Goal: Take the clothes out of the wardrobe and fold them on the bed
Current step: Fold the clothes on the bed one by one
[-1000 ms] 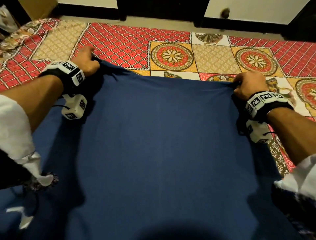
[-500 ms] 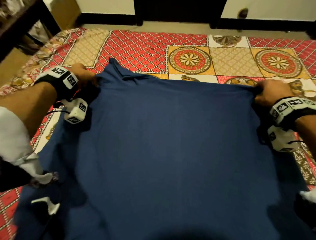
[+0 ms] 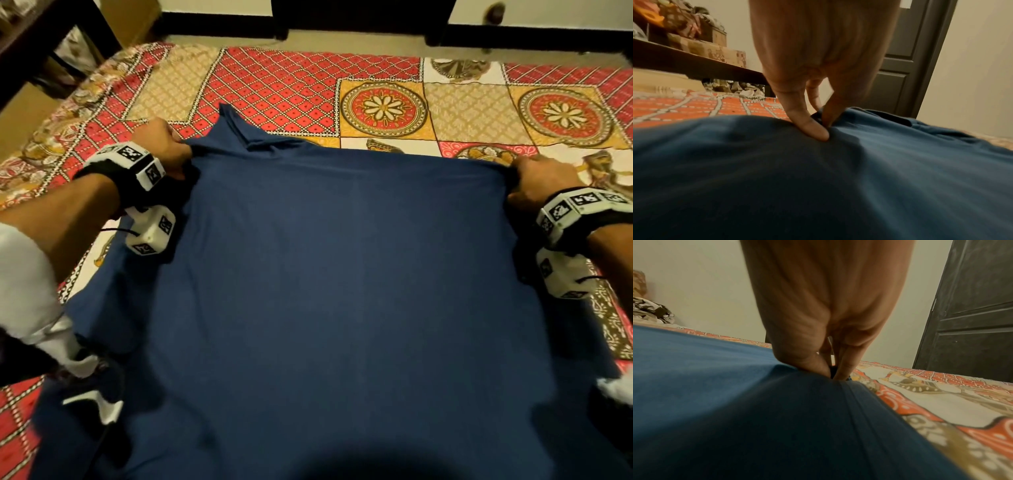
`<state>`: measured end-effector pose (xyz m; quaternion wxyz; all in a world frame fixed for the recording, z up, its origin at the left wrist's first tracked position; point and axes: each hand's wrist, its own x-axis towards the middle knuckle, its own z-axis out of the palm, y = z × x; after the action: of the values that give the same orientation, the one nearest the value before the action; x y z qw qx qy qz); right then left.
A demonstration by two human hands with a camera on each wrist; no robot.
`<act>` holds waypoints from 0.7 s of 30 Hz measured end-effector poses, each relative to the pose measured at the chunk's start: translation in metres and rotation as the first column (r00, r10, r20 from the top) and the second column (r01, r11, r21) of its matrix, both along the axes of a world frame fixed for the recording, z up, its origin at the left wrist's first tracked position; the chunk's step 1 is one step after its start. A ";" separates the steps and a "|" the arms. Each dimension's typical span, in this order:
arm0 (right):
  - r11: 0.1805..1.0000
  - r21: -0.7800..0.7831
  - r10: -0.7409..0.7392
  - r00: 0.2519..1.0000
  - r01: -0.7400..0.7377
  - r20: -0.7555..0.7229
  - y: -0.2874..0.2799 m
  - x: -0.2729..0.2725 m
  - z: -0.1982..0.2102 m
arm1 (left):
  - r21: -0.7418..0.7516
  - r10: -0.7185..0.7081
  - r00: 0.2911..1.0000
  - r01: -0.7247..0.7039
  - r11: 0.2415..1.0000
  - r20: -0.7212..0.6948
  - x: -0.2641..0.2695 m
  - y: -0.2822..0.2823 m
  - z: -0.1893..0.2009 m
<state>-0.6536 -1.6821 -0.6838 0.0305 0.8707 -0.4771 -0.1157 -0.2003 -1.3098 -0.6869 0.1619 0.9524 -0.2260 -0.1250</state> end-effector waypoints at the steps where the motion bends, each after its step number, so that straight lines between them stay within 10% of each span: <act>1: 1.000 0.005 -0.003 1.000 0.003 -0.004 0.000 0.000 0.000 | -0.015 -0.005 1.000 0.005 1.000 -0.027 -0.001 0.004 0.000; 11: 0.999 0.033 -0.022 0.998 0.024 -0.066 0.008 0.003 -0.006 | 0.047 -0.093 0.979 0.103 0.994 -0.184 -0.006 0.091 0.004; 21: 0.999 0.036 -0.025 0.994 0.029 -0.106 0.015 0.004 -0.004 | 0.039 -0.188 0.978 0.185 0.982 0.090 -0.015 0.073 0.007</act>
<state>-0.6496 -1.6674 -0.6881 0.0375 0.8571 -0.4845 -0.1709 -0.2151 -1.2364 -0.6801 0.1243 0.9341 -0.3198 -0.0984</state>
